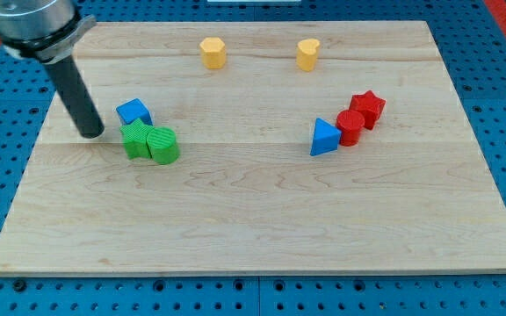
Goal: Place the blue cube above the green star
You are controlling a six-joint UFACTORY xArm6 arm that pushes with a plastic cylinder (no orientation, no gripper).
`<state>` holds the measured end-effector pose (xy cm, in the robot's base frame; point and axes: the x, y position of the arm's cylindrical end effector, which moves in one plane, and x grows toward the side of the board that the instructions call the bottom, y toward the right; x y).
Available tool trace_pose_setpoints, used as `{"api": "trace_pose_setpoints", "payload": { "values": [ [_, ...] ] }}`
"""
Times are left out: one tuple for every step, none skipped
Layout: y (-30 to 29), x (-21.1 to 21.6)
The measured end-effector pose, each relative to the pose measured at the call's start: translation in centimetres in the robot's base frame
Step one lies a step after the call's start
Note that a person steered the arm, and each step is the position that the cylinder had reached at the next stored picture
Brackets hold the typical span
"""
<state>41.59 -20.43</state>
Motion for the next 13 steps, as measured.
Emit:
{"api": "trace_pose_setpoints", "payload": {
  "values": [
    [2.2,-1.0],
    [2.2,-2.4],
    [2.6,-2.7],
    [3.1,-2.8],
    [2.8,-7.5],
    [2.9,-11.1],
    [4.3,-10.3],
    [5.0,-7.5],
    [9.1,-5.5],
    [11.5,-5.1],
    [10.5,-2.5],
    [10.2,-1.4],
    [10.2,-1.4]
  ]
}}
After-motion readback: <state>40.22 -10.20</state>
